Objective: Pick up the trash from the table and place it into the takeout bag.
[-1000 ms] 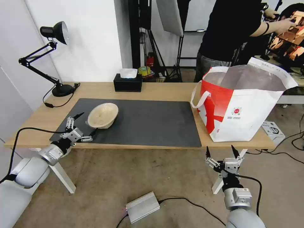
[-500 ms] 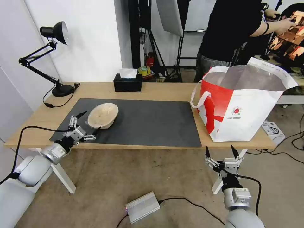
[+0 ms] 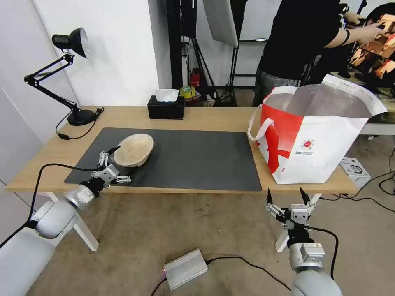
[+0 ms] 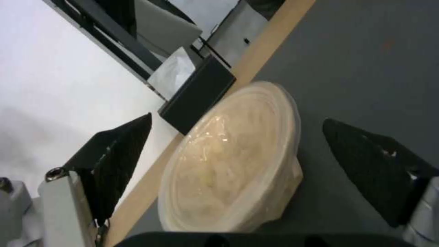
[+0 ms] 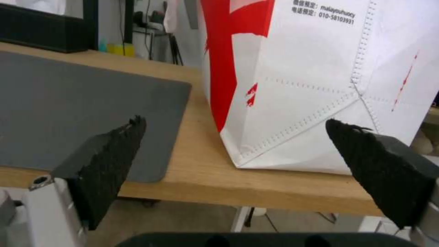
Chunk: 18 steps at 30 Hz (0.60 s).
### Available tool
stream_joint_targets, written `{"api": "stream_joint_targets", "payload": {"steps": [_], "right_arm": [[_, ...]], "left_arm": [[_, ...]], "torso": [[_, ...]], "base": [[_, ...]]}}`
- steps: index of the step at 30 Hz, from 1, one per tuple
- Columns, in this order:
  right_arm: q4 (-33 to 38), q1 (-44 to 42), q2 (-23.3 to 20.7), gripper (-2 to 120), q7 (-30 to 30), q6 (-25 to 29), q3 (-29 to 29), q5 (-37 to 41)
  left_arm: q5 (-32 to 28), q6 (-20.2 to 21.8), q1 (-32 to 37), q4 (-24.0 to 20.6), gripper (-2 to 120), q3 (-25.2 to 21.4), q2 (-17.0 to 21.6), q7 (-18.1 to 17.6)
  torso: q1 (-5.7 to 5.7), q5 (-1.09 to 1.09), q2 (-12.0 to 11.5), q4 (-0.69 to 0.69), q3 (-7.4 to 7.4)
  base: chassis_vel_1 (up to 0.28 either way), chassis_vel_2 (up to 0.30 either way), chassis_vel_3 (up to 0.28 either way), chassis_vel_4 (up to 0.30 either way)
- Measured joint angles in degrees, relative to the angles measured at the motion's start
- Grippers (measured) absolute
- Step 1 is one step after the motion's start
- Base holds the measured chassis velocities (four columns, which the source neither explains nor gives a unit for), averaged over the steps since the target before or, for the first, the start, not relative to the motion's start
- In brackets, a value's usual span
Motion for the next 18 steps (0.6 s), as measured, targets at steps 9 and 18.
{"api": "stream_joint_targets", "payload": {"steps": [9,18], "right_arm": [[-0.14,0.01,0.02,100,0.0,-0.02,0.14,-0.02],[-0.53,0.21,0.12,100,0.01,-0.02,-0.02,-0.03]], "left_arm": [[0.14,-0.29,-0.98,1.88,100,1.02,-0.5,0.06],[0.15,-0.53,-2.82,4.69,100,1.77,-0.46,0.11]], "torso": [[0.0,0.0,0.0,0.0,0.0],[0.0,0.0,0.0,0.0,0.0]], "base": [[0.0,0.0,0.0,0.0],[0.0,0.0,0.0,0.0]]}}
